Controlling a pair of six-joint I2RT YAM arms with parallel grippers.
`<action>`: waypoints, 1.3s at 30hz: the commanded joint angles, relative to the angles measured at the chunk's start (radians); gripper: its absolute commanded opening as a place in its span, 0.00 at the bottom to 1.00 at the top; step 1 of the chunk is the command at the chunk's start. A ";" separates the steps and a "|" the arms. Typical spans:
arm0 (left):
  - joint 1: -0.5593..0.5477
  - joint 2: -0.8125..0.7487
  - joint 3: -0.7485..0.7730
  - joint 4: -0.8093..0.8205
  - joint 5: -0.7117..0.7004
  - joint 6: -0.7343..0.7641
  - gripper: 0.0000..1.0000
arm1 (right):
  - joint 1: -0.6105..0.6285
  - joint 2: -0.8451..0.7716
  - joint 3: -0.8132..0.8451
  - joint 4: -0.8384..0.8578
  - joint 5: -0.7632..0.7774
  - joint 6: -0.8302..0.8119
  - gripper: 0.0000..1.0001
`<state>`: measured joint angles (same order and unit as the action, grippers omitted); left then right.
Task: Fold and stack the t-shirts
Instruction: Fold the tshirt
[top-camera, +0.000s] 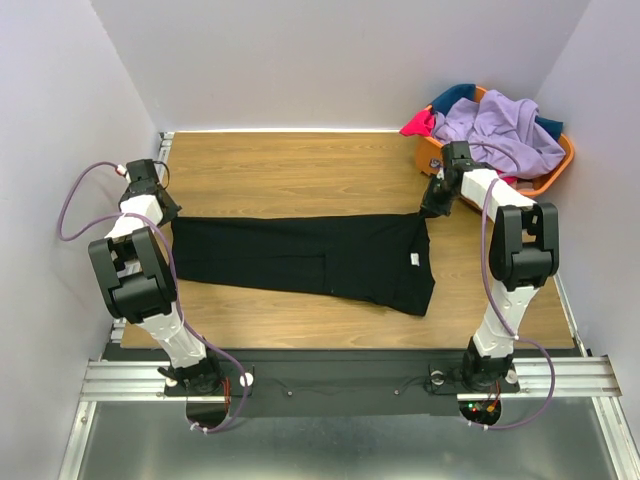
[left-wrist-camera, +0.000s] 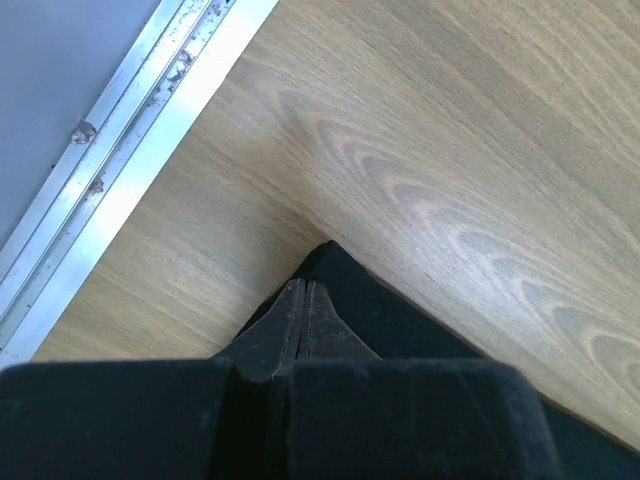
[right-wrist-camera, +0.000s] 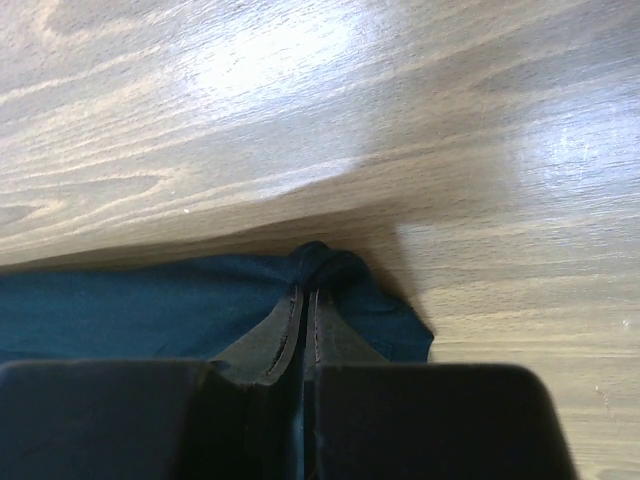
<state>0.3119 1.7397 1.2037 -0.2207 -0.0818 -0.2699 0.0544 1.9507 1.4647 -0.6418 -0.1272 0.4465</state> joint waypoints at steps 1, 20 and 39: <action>0.029 -0.023 -0.015 0.052 -0.036 0.020 0.00 | -0.050 -0.055 0.054 0.172 0.179 0.037 0.00; 0.039 0.153 0.154 0.057 0.042 -0.012 0.00 | -0.051 0.089 0.247 0.197 0.158 0.061 0.00; 0.039 0.132 0.096 0.083 0.059 -0.057 0.75 | -0.050 0.106 0.250 0.208 0.087 0.049 0.00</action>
<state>0.3378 1.9247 1.3560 -0.1493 0.0227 -0.3408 0.0822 2.0689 1.6642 -0.7021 -0.1226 0.5125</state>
